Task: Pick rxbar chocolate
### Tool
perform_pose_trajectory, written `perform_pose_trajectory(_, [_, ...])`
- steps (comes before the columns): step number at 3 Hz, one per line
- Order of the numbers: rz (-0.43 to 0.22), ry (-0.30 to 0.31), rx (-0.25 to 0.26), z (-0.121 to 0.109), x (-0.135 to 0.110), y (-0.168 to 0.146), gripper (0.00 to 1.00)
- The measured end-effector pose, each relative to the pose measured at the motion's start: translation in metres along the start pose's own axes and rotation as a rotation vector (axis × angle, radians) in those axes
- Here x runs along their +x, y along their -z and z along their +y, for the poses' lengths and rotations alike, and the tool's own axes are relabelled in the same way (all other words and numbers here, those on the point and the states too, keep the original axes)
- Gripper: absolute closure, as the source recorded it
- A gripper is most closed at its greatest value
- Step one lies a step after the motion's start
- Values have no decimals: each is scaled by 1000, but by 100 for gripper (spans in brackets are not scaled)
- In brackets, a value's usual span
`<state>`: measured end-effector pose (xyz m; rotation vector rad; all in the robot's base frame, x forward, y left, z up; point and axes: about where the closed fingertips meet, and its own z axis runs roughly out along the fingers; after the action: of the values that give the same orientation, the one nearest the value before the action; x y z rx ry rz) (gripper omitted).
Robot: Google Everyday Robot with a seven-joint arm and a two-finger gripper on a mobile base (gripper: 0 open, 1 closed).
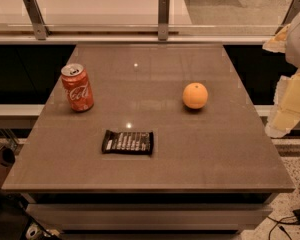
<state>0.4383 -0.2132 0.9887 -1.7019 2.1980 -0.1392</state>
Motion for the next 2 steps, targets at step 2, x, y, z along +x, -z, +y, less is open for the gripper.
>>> perform_pose_trajectory(2, [-42, 6, 1, 0, -8, -5, 0])
